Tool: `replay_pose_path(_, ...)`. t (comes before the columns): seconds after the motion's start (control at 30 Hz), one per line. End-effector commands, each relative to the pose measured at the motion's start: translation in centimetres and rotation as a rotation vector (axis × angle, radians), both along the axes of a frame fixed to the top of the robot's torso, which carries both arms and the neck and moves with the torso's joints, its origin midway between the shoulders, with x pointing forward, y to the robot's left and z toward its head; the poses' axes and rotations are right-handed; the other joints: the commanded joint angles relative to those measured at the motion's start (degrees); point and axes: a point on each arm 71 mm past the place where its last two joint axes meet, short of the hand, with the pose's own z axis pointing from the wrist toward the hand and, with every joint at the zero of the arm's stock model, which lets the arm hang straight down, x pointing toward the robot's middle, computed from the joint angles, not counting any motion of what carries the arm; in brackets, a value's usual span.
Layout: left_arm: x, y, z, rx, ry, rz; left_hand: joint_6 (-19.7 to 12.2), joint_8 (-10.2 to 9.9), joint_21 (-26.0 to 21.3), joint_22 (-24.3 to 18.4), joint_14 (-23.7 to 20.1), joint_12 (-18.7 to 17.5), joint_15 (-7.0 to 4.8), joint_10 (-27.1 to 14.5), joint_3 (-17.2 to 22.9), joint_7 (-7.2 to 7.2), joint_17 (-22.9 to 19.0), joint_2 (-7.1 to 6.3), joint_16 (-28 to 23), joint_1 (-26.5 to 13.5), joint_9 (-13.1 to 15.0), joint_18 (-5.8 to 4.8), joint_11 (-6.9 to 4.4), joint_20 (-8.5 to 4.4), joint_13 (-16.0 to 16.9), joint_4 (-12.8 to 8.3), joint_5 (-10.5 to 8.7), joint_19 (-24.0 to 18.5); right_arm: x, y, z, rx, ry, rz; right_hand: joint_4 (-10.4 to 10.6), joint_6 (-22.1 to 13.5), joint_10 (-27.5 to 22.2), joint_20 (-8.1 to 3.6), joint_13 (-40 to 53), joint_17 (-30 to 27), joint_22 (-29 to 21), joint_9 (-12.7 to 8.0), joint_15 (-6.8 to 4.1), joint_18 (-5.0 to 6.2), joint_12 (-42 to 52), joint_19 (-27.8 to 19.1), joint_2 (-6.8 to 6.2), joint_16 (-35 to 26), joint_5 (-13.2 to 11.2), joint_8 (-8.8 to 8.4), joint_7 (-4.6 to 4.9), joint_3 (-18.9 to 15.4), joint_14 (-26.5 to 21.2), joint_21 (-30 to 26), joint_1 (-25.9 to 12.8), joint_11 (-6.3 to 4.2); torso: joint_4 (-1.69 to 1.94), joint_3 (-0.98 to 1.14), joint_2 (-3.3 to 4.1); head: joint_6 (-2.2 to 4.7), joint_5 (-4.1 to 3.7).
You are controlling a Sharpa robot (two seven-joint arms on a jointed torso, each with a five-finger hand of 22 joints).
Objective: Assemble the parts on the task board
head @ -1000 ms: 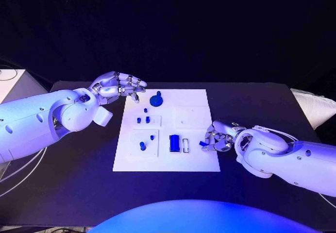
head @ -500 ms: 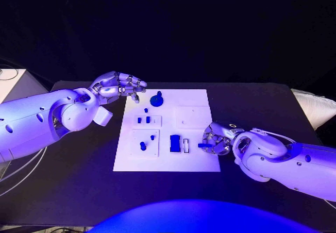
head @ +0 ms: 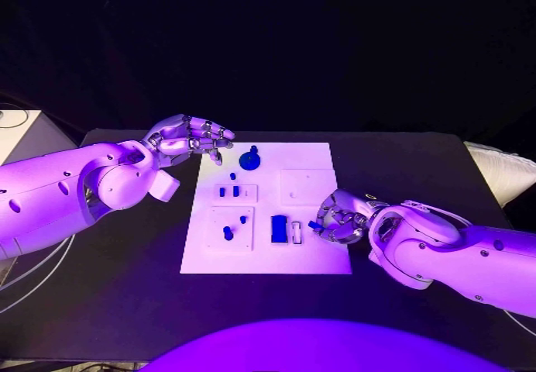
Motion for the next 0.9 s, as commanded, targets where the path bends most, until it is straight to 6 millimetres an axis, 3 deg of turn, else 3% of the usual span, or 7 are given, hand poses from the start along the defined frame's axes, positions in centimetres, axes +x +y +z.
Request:
replay_pose_path(0.03,-0.1,-0.3,0.0,-0.012,0.007,-0.019,0.20,-0.33,0.22,0.09,-0.34,-0.30,0.02,-0.19,0.13,0.35,-0.03,0.26,-0.17,-0.11,-0.07,0.83,0.03,-0.03,-0.08,-0.10,0.17,-0.50,0.0,0.5,-0.2,0.067,0.072,-0.028,-3.59,-0.41,5.70,-0.29,14.64,15.07,13.05,1.51,-0.22,-1.10,0.33,4.68,0.10,0.36,-0.74,0.52,-0.18,4.07,5.98,0.23,-1.53,-0.32,0.02,0.05,0.02,0.00,-0.08)
replay_pose_path(0.1,-0.1,-0.4,0.0,-0.012,0.008,-0.022,0.20,-0.33,0.22,0.09,-0.34,-0.30,0.02,-0.19,0.13,0.35,-0.03,0.26,-0.17,-0.11,-0.07,0.83,0.03,-0.03,-0.08,-0.10,0.17,-0.50,0.2,0.8,-0.4,0.066,0.096,-0.036,-2.37,-0.41,5.82,-0.24,14.77,15.07,13.04,1.46,-0.15,-1.10,0.57,4.68,0.69,0.36,-1.88,0.51,-0.13,4.06,5.98,0.21,-3.90,-0.26,-0.03,0.04,0.01,0.00,-0.08)
replay_pose_path(0.23,-0.1,-0.5,0.0,-0.013,0.009,-0.027,0.20,-0.33,0.26,0.12,-0.34,-0.31,0.04,-0.21,0.14,0.37,-0.03,0.30,-0.18,-0.14,-0.08,0.82,0.06,-0.03,-0.08,-0.08,0.16,-0.51,0.4,1.2,-0.8,0.057,0.135,-0.043,-1.98,-0.39,5.86,-0.24,14.83,15.07,13.00,1.40,-0.17,-1.07,0.67,4.65,0.72,0.36,-2.95,0.53,-0.15,4.12,5.98,0.06,-5.47,-0.27,0.01,0.03,0.06,0.00,-0.09)
replay_pose_path(0.43,0.0,-0.6,0.0,-0.013,0.011,-0.030,0.20,-0.33,0.26,0.12,-0.34,-0.31,0.04,-0.21,0.14,0.37,-0.03,0.30,-0.18,-0.14,-0.08,0.82,0.06,-0.03,-0.08,-0.08,0.16,-0.51,0.5,2.0,-1.5,0.035,0.192,-0.048,-0.89,-0.20,5.95,-0.18,14.93,15.07,12.94,1.24,-0.10,-1.03,0.86,4.61,0.05,0.36,-5.00,0.57,-0.06,3.21,5.98,-0.20,-8.58,-0.18,0.03,0.11,0.06,0.00,-0.05)
replay_pose_path(0.5,0.0,-0.6,0.0,-0.013,0.011,-0.031,0.20,-0.33,0.26,0.12,-0.34,-0.31,0.04,-0.21,0.14,0.37,-0.03,0.30,-0.18,-0.14,-0.08,0.82,0.06,-0.03,-0.08,-0.08,0.16,-0.51,0.6,2.1,-1.6,0.031,0.198,-0.053,-0.51,-0.10,5.95,-0.15,14.93,15.07,12.92,1.21,-0.07,-1.02,0.86,4.59,-0.28,0.36,-4.32,0.61,-0.03,2.40,5.98,-0.29,-9.63,-0.15,0.06,0.08,0.03,0.00,-0.05)
replay_pose_path(0.6,0.0,-0.7,-0.1,-0.013,0.013,-0.032,0.20,-0.33,0.26,0.12,-0.34,-0.31,0.04,-0.21,0.14,0.37,-0.03,0.30,-0.18,-0.14,-0.08,0.82,0.06,-0.03,-0.08,-0.08,0.16,-0.51,0.7,2.2,-1.7,0.024,0.201,-0.060,0.35,0.07,6.08,-0.10,15.10,15.07,12.94,1.10,-0.03,-1.04,1.16,4.61,-0.48,0.36,-6.23,0.64,-0.02,0.92,5.98,-0.17,-11.17,-0.12,0.03,0.08,0.04,0.00,0.15)
replay_pose_path(0.9,-0.1,-0.7,-0.1,-0.012,0.016,-0.036,0.19,-0.34,0.29,0.15,-0.34,-0.34,0.07,-0.25,0.14,0.40,-0.03,0.34,-0.19,-0.25,-0.10,0.80,0.09,-0.02,-0.09,-0.01,0.15,-0.54,0.8,2.7,-1.8,0.022,0.201,-0.056,1.70,0.45,6.08,-0.10,15.10,15.07,13.00,0.97,-0.08,-1.08,1.16,4.66,-1.01,0.36,-5.03,0.77,-0.09,-1.71,5.98,0.08,-12.92,-0.17,0.05,0.10,0.09,0.00,0.28)
